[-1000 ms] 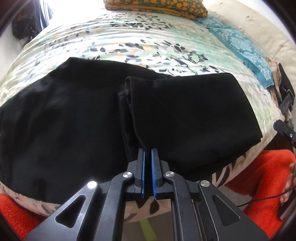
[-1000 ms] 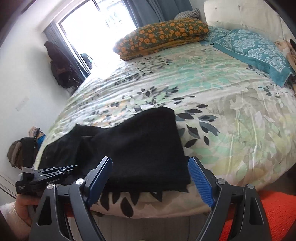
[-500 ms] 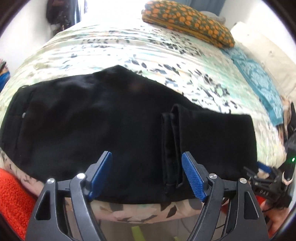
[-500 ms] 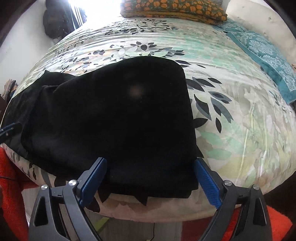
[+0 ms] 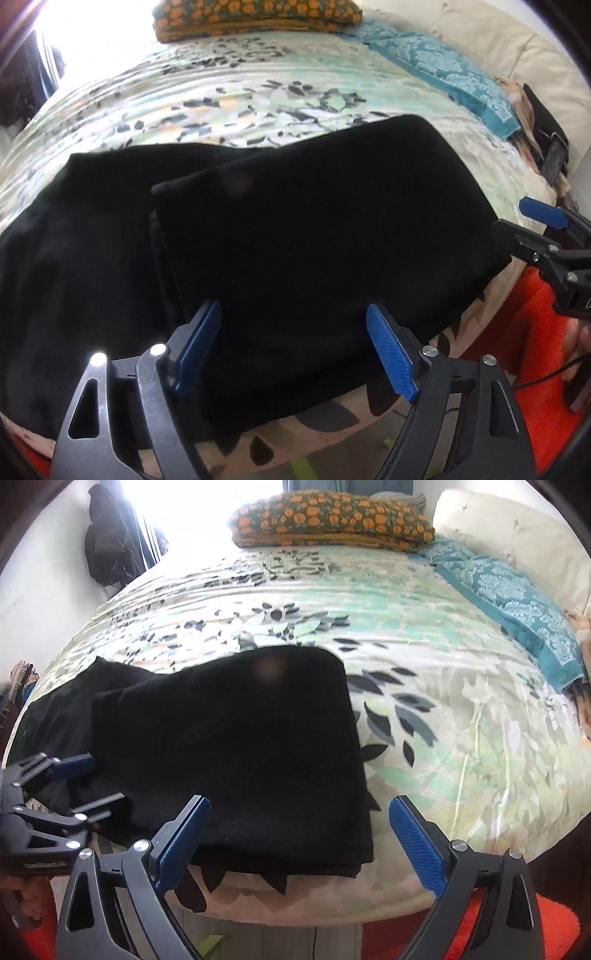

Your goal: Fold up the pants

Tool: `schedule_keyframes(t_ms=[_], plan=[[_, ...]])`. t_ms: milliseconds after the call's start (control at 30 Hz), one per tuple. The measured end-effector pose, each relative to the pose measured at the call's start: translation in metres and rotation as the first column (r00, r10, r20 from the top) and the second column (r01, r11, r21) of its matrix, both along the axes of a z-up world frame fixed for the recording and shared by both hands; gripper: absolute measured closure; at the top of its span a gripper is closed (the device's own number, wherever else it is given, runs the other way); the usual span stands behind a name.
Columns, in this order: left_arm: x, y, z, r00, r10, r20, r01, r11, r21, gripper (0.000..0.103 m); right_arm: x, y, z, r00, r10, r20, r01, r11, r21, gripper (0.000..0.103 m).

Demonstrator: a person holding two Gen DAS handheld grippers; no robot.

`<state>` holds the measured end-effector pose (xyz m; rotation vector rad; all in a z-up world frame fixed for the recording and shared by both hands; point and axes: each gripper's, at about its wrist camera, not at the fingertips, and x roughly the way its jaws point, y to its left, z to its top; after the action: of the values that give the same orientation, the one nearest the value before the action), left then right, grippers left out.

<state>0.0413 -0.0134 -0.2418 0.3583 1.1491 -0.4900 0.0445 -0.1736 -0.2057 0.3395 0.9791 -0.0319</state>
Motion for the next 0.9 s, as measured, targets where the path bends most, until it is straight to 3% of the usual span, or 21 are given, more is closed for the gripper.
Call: schedule_keyframes(t_ms=[167, 333, 433, 567, 767, 900], plan=[[-0.002, 0.0, 0.013, 1.0, 0.025, -0.009, -0.025, 1.0, -0.004, 0.02, -0.011, 0.01, 0.025, 0.989, 0.063, 0.136, -0.066, 0.998, 0.012, 0.006], [0.0, 0.024, 0.045, 0.994, 0.113, -0.004, -0.113, 0.991, -0.072, 0.019, 0.006, 0.042, 0.013, 0.983, 0.176, 0.055, -0.177, 0.984, 0.018, 0.008], [0.005, 0.055, 0.066, 0.983, 0.172, 0.057, -0.168, 0.984, -0.063, 0.011, 0.001, 0.041, 0.025, 0.981, 0.161, 0.109, -0.162, 0.987, 0.002, 0.007], [0.015, 0.11, 0.075, 0.953, 0.287, 0.097, -0.283, 0.958, -0.051, 0.01, 0.003, 0.039, 0.026, 0.984, 0.134, 0.118, -0.136, 0.991, 0.006, 0.007], [0.029, 0.182, 0.074, 0.875, 0.48, 0.068, -0.474, 0.876, -0.094, 0.01, 0.004, 0.051, 0.028, 0.981, 0.152, 0.119, -0.147, 0.988, -0.044, 0.007], [0.031, 0.192, 0.079, 0.862, 0.497, 0.102, -0.491, 0.867, -0.082, 0.01, 0.002, 0.063, 0.034, 0.974, 0.179, 0.138, -0.17, 0.983, -0.073, 0.007]])
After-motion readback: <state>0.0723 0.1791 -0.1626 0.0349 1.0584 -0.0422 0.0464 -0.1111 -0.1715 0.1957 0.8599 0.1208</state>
